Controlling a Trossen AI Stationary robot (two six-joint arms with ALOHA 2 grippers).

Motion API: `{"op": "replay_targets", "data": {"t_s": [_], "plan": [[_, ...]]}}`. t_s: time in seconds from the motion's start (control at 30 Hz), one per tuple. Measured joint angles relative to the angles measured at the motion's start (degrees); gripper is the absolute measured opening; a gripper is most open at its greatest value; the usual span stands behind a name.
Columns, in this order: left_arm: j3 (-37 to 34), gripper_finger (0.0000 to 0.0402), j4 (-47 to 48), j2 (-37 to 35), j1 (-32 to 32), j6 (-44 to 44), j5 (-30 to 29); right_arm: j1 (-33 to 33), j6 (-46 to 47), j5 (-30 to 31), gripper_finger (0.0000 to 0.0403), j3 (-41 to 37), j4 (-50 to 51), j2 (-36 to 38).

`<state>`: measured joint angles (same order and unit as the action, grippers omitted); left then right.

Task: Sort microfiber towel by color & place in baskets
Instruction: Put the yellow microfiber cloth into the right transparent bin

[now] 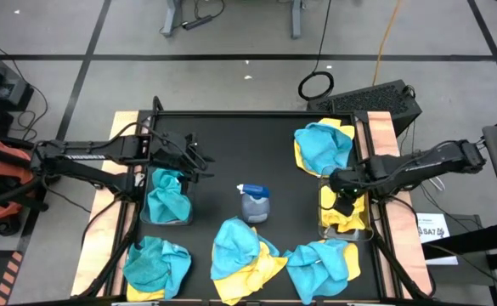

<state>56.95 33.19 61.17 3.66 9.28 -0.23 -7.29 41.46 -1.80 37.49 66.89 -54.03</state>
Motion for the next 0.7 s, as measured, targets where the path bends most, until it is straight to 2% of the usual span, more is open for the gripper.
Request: {"op": "replay_targets", "data": {"t_s": [0.2, 0.6, 0.7], "plan": [[0.0, 0.0219, 0.0, 0.0, 0.0, 0.0, 0.0, 0.0, 3.3, 0.0, 0.0016, -0.4, -2.2, -4.8], [0.0, 0.0219, 0.1, 0.0, 0.0, -1.5, 0.0, 0.0, 3.2, -1.5, 0.0017, -0.4, -4.0, -15.4], [0.0, 0.0219, 0.1, 0.0, -0.1, -1.5, 0.0, 0.0, 2.5, -1.5, 0.0027, -0.4, -4.0, -18.0]]}}
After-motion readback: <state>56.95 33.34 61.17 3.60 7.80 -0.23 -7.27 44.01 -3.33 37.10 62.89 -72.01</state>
